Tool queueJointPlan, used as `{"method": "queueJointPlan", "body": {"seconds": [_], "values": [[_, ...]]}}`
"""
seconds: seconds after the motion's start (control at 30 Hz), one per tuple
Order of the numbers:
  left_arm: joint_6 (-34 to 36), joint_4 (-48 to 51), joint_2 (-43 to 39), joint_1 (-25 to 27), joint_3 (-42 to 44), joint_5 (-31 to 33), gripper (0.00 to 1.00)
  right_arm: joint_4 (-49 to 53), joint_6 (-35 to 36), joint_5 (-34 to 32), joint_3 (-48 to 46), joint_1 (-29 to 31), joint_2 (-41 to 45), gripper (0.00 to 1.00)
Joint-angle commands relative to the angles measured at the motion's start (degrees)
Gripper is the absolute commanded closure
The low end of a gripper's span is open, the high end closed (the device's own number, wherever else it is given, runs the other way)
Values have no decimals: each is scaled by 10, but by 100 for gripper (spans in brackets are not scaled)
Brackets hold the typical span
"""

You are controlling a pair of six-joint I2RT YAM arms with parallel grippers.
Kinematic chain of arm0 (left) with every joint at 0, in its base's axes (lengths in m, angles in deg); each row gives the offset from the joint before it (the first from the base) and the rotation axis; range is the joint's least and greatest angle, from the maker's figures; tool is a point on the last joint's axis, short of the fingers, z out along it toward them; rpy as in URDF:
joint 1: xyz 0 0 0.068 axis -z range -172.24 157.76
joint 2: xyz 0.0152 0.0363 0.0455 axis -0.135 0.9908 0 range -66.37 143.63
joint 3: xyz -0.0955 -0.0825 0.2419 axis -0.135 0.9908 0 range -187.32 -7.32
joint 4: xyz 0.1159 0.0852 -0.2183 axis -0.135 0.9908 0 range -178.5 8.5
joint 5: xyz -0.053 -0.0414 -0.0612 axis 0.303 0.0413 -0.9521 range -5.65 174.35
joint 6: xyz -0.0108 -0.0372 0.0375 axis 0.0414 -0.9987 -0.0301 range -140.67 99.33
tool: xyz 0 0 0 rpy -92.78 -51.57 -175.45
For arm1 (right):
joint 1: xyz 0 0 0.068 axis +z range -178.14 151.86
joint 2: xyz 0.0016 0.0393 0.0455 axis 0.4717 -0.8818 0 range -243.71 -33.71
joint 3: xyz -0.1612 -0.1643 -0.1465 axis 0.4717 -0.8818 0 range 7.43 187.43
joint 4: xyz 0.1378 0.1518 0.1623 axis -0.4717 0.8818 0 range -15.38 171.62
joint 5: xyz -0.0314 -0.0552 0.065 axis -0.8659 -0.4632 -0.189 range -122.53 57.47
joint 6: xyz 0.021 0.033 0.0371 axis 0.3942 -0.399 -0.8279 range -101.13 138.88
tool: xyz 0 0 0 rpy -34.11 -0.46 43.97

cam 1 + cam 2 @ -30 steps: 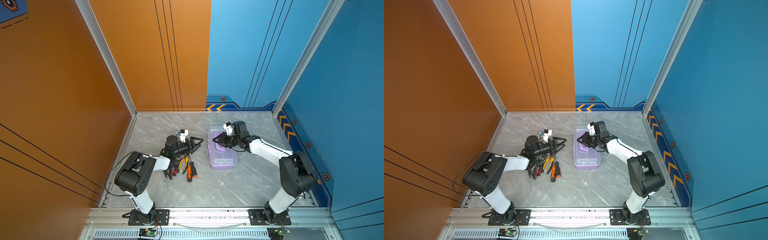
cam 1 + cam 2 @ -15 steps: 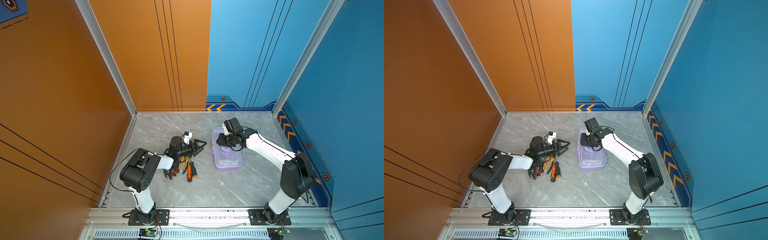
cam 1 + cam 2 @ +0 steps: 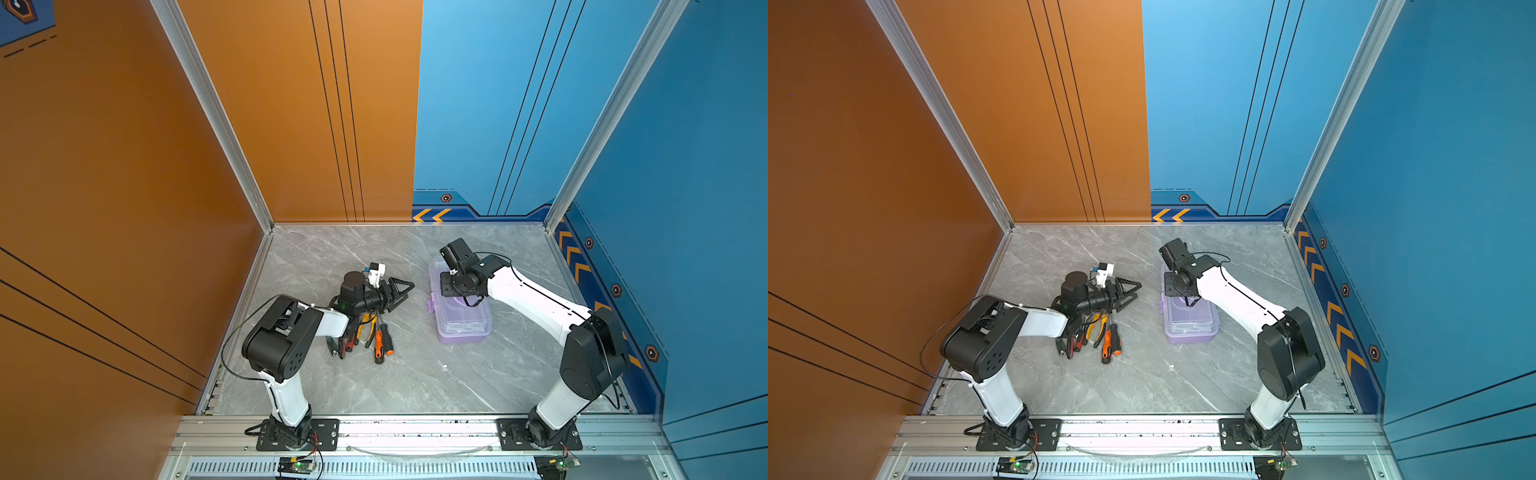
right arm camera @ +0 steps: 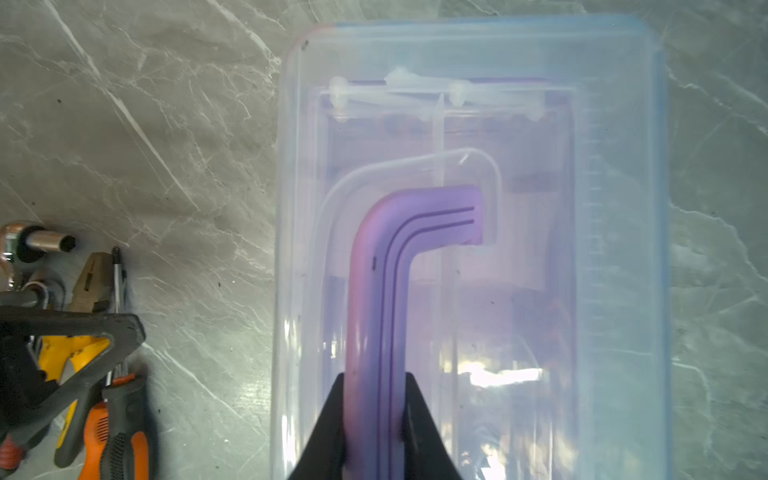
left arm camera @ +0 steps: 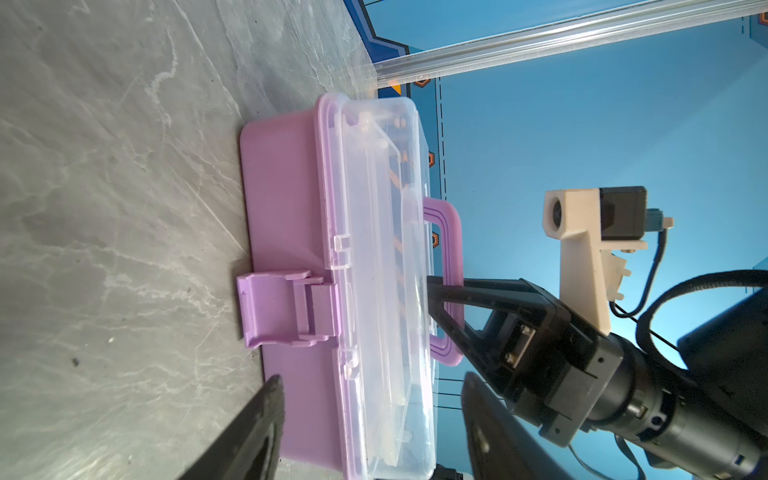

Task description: Pack the tool kit

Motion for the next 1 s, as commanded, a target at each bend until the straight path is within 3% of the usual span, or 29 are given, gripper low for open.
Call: {"method": "queueJointPlan", "body": {"seconds": [0.0,0.13,0.37,0.7,0.97], "values": [[11,-1,6,4,-6,5,32,62,5,-51,9,2,12,92],[12,-1,5,4,-8,4,32,65,8,-64,14,3,17,100],[7,-1,21,7,-36,-11,32,72,15,-49,13,-7,38,100],[29,44,18,16,-33,-3,34,0,21,156,-43,-74,98,100],[154,267,-47,45,-69,48,33,-37,10,251,-63,-91,77,100]]}}
